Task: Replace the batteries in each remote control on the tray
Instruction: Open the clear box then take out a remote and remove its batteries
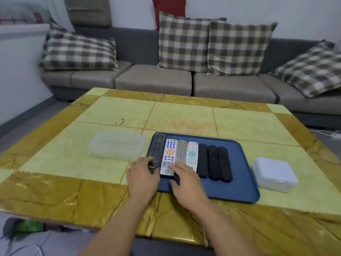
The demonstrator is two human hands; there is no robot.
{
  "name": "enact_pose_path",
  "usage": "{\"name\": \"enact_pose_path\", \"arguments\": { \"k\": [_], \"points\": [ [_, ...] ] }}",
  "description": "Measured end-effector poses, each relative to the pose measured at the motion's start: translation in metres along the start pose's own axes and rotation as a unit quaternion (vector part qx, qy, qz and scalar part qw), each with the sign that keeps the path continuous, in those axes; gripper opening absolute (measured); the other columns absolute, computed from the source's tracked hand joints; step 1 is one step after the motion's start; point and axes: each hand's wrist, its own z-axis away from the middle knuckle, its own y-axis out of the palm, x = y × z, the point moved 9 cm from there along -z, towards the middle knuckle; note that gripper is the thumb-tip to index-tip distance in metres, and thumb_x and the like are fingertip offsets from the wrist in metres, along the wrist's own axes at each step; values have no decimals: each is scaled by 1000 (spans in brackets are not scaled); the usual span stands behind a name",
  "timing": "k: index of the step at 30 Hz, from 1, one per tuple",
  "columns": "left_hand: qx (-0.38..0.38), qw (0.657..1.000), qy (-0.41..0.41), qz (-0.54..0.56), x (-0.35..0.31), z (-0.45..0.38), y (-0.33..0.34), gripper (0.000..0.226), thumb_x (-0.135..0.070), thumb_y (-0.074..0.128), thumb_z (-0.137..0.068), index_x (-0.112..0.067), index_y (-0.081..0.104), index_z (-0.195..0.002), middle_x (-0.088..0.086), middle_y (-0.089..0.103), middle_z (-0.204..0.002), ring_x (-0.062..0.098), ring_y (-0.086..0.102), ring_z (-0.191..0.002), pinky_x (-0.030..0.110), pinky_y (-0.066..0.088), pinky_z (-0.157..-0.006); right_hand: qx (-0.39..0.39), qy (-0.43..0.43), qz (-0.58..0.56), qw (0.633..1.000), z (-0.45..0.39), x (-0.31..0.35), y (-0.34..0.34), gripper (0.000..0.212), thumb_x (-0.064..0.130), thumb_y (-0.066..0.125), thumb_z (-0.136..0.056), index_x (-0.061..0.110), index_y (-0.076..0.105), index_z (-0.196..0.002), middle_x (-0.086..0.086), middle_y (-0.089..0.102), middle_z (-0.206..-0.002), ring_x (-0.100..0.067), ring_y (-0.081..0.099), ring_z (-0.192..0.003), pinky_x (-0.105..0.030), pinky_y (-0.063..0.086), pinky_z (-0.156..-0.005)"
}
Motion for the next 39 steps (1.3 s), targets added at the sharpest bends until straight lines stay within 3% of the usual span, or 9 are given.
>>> {"name": "enact_pose_path", "arguments": {
  "k": [7,13,22,25,27,28,33,36,39],
  "points": [
    [107,973,23,-201,-7,-17,14,46,-34,62,-82,-22,57,-126,6,57,-120,29,49,-113,38,41,-95,34,-38,116,992,-17,4,-7,43,25,50,-99,29,50,-142,7,44,-149,-18,35,-136,-30,20,-113],
    [105,973,3,-205,-9,-22,12,37,-36,56,-84,-11,63,-110,11,62,-109,31,52,-102,37,43,-94,42,-36,111,992,-16,4,0,50,30,52,-99,30,43,-148,7,35,-154,-19,26,-142,-32,13,-118],
    [24,988,-123,91,12,-20,-21,34,-34,56,-99,-3,69,-97,15,71,-95,35,64,-91,38,50,-77,-32,-34,-6,999,-12,2,-16,44,28,54,-100,30,50,-144,9,47,-147,-12,36,-137,-28,27,-114],
    [64,896,-221,381,12,-6,-9,26,-27,60,-98,-5,73,-98,12,77,-90,26,72,-81,36,58,-73,-67,1,-208,976,-12,2,-27,42,34,60,-98,35,53,-140,17,54,-141,-1,45,-130,-25,37,-111],
    [119,803,-211,544,-12,2,-2,21,-15,58,-99,-1,71,-107,12,77,-93,21,73,-77,29,58,-68,-93,16,-328,940,-11,3,-35,39,36,63,-97,39,55,-135,21,59,-131,7,53,-118,-21,47,-100],
    [137,787,-182,573,-25,4,-4,21,-10,56,-99,0,68,-112,13,77,-95,20,73,-79,27,58,-68,-115,17,-351,929,-10,3,-41,37,37,64,-96,41,57,-132,21,62,-127,7,56,-113,-19,50,-94],
    [209,803,-87,551,-50,18,-5,30,-7,59,-98,-9,58,-127,18,74,-110,30,72,-97,31,57,-77,-184,19,-354,917,-3,2,-55,34,42,66,-93,37,64,-126,17,66,-111,-2,61,-104,-36,56,-87],
    [267,810,-54,519,-47,28,1,37,-6,63,-96,-13,53,-131,19,74,-111,34,71,-102,39,56,-88,-164,42,-357,919,-1,1,-50,35,46,69,-89,32,68,-121,17,69,-102,1,62,-96,-33,57,-85],
    [283,840,-51,459,-41,32,1,30,-12,63,-97,-16,59,-127,14,76,-105,31,73,-98,37,58,-85,-127,96,-407,899,-6,-9,-36,36,41,74,-86,28,68,-119,11,73,-95,-3,68,-89,-30,59,-81]
  ]
}}
